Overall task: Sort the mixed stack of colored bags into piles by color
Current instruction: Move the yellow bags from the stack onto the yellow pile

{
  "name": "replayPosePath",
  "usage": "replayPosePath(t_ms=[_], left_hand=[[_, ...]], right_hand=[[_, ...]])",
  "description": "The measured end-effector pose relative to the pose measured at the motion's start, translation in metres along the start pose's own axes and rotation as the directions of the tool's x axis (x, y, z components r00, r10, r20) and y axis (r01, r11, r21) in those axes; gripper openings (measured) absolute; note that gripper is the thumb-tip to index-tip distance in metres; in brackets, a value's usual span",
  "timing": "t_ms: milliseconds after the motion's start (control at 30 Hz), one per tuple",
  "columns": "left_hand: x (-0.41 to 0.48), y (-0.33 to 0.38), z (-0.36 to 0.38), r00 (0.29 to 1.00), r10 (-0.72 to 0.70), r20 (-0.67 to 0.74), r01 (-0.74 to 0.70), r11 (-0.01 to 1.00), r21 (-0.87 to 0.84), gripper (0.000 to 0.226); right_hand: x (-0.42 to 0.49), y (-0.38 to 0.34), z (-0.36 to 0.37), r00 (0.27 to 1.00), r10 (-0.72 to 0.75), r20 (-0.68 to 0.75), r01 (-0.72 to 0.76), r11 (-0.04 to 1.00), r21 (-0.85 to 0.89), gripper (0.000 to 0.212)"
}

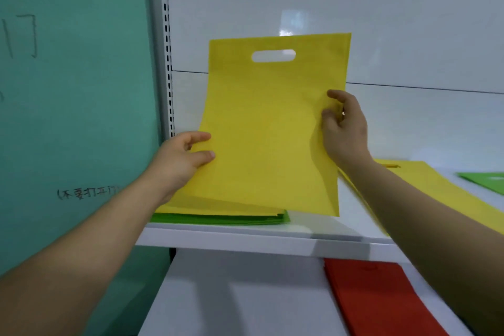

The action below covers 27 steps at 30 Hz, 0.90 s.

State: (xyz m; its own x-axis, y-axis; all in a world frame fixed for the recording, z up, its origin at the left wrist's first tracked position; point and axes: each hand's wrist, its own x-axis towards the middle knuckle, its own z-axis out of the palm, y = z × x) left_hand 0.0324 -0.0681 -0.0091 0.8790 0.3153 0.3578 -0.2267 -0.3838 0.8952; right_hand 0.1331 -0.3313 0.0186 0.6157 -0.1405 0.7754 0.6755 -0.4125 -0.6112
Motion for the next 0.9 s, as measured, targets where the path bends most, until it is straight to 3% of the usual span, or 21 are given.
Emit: replayPosePath(t_ms=[300, 567, 700, 833, 900], left_hand=[[-0.017, 0.047, 0.144, 0.991, 0.113, 0.076, -0.127, 0.965, 0.230, 0.048], [-0.037, 0.064, 0.265, 0.967, -0.054, 0.247, -0.030, 0.946, 0.323, 0.059], [-0.043, 0.069, 0.299, 0.963, -0.122, 0.242, 0.014, 0.914, 0.406, 0.059], [-0.055, 0.070, 0.313, 0.965, -0.122, 0.231, -0.043, 0.798, 0.601, 0.061], [-0.065, 0.070, 0.317, 0.950, -0.130, 0.284, -0.071, 0.795, 0.602, 0.063]], right_hand=[[0.031, 0.087, -0.122, 0.987, 0.142, 0.071, -0.124, 0.969, -0.213, 0.036], [0.053, 0.174, -0.213, 0.935, 0.277, 0.222, -0.173, 0.902, -0.395, 0.030], [0.061, 0.205, -0.233, 0.858, 0.397, 0.326, -0.192, 0.836, -0.514, 0.030], [0.056, 0.224, -0.241, 0.757, 0.493, 0.429, -0.123, 0.752, -0.648, 0.037], [0.053, 0.229, -0.244, 0.712, 0.526, 0.465, -0.078, 0.718, -0.691, 0.043]])
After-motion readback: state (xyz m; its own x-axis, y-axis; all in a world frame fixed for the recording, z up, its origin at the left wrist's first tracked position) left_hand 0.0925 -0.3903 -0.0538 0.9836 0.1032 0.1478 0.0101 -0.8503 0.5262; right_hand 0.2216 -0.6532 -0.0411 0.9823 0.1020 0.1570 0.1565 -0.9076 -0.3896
